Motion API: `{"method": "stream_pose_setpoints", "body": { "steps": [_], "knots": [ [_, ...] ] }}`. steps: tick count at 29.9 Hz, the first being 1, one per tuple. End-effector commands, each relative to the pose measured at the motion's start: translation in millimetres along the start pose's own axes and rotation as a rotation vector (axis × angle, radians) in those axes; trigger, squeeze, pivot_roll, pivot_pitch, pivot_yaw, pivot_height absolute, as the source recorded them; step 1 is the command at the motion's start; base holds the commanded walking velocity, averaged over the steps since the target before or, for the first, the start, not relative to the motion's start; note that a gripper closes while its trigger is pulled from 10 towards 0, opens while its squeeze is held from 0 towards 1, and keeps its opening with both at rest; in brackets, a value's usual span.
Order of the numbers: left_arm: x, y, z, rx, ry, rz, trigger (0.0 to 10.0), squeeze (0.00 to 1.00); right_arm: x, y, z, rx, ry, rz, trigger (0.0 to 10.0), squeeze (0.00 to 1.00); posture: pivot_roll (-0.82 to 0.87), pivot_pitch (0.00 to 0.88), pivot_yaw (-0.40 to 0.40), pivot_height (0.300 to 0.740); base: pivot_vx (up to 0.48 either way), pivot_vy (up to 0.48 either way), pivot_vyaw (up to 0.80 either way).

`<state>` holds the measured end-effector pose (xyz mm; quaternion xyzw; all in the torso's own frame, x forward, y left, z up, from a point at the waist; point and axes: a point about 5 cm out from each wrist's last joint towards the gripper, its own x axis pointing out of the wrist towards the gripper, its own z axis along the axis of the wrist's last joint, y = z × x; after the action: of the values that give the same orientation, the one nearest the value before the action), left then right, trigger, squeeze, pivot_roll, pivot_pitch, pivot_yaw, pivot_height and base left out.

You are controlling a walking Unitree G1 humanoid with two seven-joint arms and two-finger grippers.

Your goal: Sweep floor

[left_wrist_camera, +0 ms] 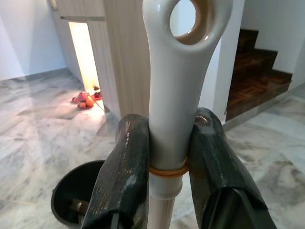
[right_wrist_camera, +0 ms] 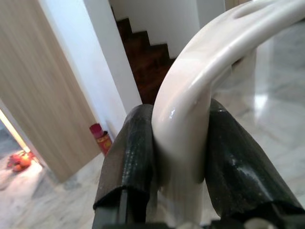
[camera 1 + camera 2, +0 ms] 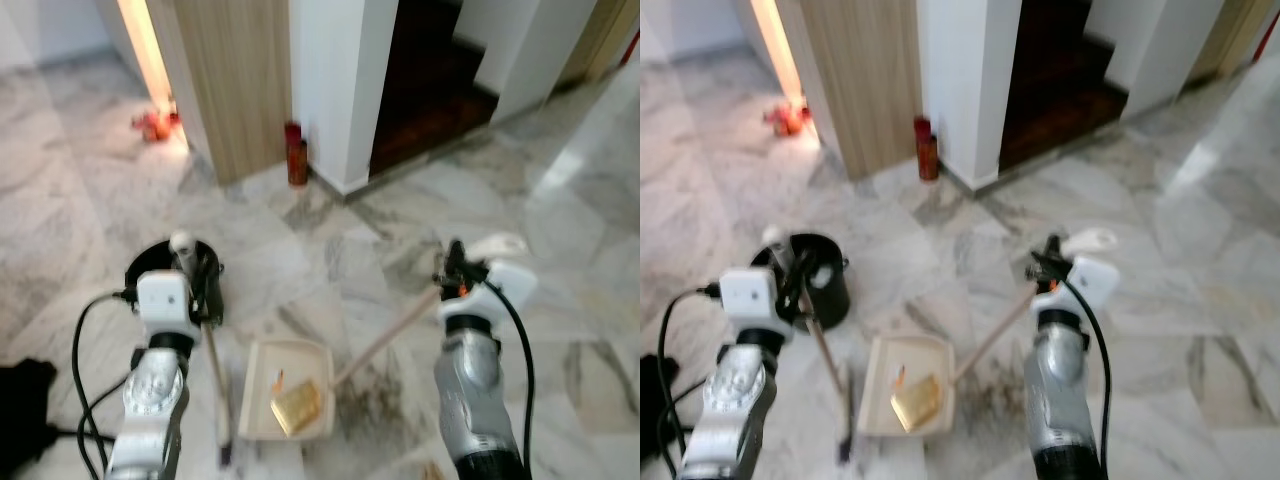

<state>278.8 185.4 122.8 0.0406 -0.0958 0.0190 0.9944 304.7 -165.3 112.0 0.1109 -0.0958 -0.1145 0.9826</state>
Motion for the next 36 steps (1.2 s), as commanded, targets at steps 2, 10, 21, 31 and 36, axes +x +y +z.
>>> {"method": "stream_pose_setpoints", "body": {
  "steps": [2,10,21,31,36],
  "knots": [
    [1.5,4.6,8.7,0.008,-0.038,0.011,10.0,0.0,3.9,8.7,10.6,0.025,-0.048,0.016,10.0,0.0,0.06,0.076,-0.021,0.74,0.0,0.324,0.0],
    [1.5,4.4,8.7,0.01,-0.036,0.011,10.0,0.0,4.1,8.6,12.4,0.017,-0.059,0.015,10.0,0.0,0.06,0.077,-0.022,0.74,0.0,0.244,0.11],
    [1.4,3.4,8.5,0.018,-0.038,0.006,10.0,0.0,5.5,8.7,15.5,0.014,-0.069,0.02,10.0,0.0,0.06,0.078,-0.022,0.74,0.0,0.0,0.11],
    [0.9,2.5,7.8,0.022,-0.034,0.005,10.0,0.0,6.3,8.3,16.9,0.011,-0.072,0.022,10.0,0.0,0.06,0.081,-0.024,0.74,0.0,0.0,0.77],
    [0.6,2.0,7.1,0.024,-0.031,0.002,10.0,0.0,6.4,8.0,16.9,0.014,-0.07,0.021,10.0,0.0,0.06,0.081,-0.023,0.74,0.0,0.0,0.72]
  ]
}}
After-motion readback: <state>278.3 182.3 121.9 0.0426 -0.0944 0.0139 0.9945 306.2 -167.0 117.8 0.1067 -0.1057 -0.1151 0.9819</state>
